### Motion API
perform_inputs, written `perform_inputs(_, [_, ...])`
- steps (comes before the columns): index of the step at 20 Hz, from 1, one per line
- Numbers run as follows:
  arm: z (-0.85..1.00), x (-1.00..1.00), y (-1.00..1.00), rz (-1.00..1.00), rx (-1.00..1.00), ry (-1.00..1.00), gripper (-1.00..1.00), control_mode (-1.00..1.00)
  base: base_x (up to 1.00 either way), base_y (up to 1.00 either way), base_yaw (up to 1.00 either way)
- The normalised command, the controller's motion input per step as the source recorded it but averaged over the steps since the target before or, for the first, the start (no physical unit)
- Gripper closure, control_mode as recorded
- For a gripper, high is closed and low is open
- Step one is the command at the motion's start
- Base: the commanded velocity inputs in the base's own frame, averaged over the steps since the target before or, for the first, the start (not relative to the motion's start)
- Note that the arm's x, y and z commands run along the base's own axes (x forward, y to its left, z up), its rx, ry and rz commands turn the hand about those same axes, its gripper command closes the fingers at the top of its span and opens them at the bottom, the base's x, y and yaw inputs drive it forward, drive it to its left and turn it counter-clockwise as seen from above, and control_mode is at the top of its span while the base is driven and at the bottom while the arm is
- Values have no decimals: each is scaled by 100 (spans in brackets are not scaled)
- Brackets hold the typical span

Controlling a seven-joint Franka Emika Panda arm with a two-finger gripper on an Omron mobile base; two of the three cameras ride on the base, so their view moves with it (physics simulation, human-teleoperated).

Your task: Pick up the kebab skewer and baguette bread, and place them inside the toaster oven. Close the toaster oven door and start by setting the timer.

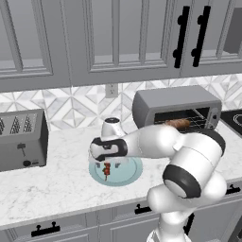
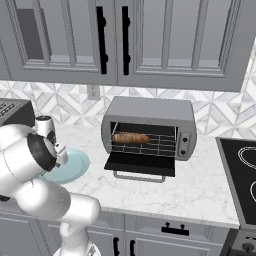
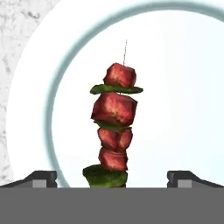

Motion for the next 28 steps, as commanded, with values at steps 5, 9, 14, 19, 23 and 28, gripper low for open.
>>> perform_inputs(5, [-29, 0, 0, 0, 0, 0, -100, -100, 0, 0, 0])
perform_inputs(9, [-19, 0, 0, 0, 0, 0, 100, -100, 0, 0, 0])
perform_inputs(14, [-5, 0, 0, 0, 0, 0, 100, -100, 0, 0, 0])
perform_inputs(19, [-24, 0, 0, 0, 0, -1, 100, -100, 0, 0, 0])
perform_inputs(23, [-6, 0, 0, 0, 0, 0, 100, -100, 0, 0, 0])
perform_inputs(28, [18, -5, -22, 0, 0, -2, 100, -100, 0, 0, 0])
